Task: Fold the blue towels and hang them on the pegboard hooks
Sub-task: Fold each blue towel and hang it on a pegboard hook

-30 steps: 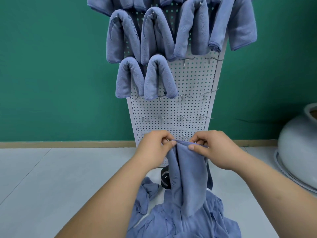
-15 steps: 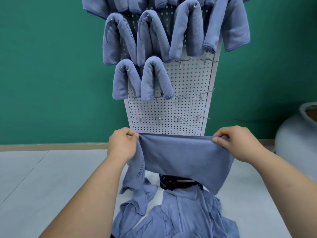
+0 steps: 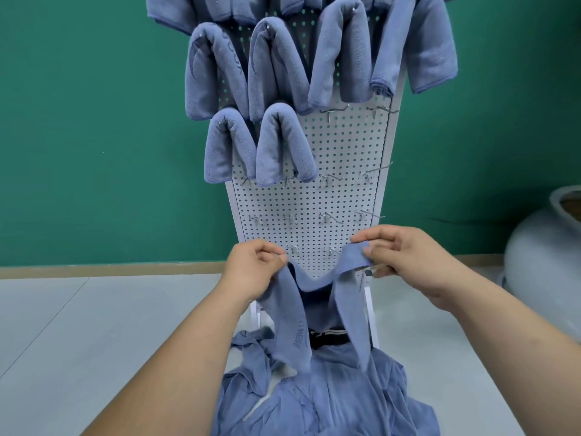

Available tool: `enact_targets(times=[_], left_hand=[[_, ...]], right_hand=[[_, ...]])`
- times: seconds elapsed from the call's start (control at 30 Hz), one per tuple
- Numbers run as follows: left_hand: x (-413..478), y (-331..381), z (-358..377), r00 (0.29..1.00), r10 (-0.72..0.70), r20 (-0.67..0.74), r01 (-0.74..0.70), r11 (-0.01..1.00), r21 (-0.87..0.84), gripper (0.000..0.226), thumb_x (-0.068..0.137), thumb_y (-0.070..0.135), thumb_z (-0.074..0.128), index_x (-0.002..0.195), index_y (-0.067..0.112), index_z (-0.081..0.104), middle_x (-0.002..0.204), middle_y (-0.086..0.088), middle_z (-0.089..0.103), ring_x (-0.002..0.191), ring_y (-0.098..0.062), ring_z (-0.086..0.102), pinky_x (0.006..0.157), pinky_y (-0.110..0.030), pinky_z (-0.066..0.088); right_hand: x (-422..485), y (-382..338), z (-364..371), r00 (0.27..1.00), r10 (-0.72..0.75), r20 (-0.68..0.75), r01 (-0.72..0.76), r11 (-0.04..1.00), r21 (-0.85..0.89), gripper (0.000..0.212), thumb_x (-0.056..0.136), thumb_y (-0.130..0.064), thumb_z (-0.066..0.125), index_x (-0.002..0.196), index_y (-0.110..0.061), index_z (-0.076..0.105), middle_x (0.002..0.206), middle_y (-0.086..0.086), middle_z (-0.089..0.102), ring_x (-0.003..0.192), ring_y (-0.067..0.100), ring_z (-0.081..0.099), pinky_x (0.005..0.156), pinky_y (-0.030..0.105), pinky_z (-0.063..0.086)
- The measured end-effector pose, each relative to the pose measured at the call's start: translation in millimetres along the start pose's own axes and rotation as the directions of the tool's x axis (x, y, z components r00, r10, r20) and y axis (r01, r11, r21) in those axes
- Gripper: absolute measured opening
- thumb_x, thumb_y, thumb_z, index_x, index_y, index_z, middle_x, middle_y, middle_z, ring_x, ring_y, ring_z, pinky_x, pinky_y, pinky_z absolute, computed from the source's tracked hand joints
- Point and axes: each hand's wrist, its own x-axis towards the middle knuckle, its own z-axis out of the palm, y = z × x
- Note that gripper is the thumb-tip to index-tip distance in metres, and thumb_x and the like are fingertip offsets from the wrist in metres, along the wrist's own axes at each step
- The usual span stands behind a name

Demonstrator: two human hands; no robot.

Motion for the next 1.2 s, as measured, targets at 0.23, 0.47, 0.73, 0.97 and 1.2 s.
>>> enact_targets(times=[0.23, 0.47, 0.73, 0.97, 1.2], left_hand=[[-14, 18, 12, 0.979, 0.085, 0.184, -0.057, 0.986, -0.154, 0.025, 0.091, 0.003, 0.078, 0.105, 0.024, 0.078, 0.104, -0.003, 0.076, 0.076, -0.015, 0.072, 0.093, -0.043, 0.060], [-25, 29, 26, 0.943, 0.166, 0.289, -0.072, 0.948, -0.310, 0.028, 0.095, -0.001, 0.073, 0.115, 0.018, 0.075, 0.108, -0.004, 0.079, 0.090, -0.020, 0.071, 0.098, -0.035, 0.059], [-35, 34, 39, 0.937, 0.190, 0.293, -0.069, 0.924, -0.377, 0.019, 0.096, 0.009, 0.075, 0.114, 0.015, 0.076, 0.102, -0.009, 0.080, 0.097, -0.017, 0.074, 0.099, -0.037, 0.059], [-36, 35, 38, 0.938, 0.222, 0.267, -0.122, 0.931, -0.345, 0.027, 0.088, 0.001, 0.082, 0.111, 0.014, 0.076, 0.100, -0.008, 0.080, 0.086, -0.015, 0.068, 0.092, -0.028, 0.060], [-36, 36, 33, 0.923, 0.286, 0.260, -0.221, 0.942, -0.253, 0.022, 0.095, 0.005, 0.075, 0.111, 0.020, 0.074, 0.093, 0.004, 0.079, 0.090, -0.012, 0.071, 0.095, -0.029, 0.057]], right_hand=[[-2, 1, 17, 0.994, -0.108, -0.003, 0.106, 0.976, -0.190, 0.017, 0.094, -0.007, 0.075, 0.098, -0.022, 0.079, 0.086, 0.001, 0.079, 0.077, 0.012, 0.070, 0.077, 0.024, 0.056], [-2, 0, 31, 0.981, -0.194, -0.006, 0.190, 0.966, -0.174, 0.014, 0.092, -0.023, 0.081, 0.086, -0.012, 0.076, 0.073, 0.005, 0.077, 0.073, 0.021, 0.076, 0.071, 0.021, 0.057], [1, 4, 32, 0.982, -0.178, -0.066, 0.149, 0.937, -0.317, 0.021, 0.091, -0.038, 0.080, 0.078, -0.022, 0.075, 0.068, 0.001, 0.073, 0.066, 0.020, 0.071, 0.067, 0.034, 0.055], [2, 6, 30, 0.984, -0.164, -0.068, 0.127, 0.919, -0.373, 0.028, 0.091, -0.049, 0.077, 0.073, -0.028, 0.077, 0.068, -0.007, 0.064, 0.061, 0.006, 0.051, 0.062, 0.025, 0.043], [4, 13, 22, 0.982, -0.186, 0.025, 0.177, 0.877, -0.448, 0.014, 0.093, -0.043, 0.077, 0.081, -0.035, 0.079, 0.093, -0.017, 0.075, 0.092, 0.002, 0.069, 0.088, 0.030, 0.055]])
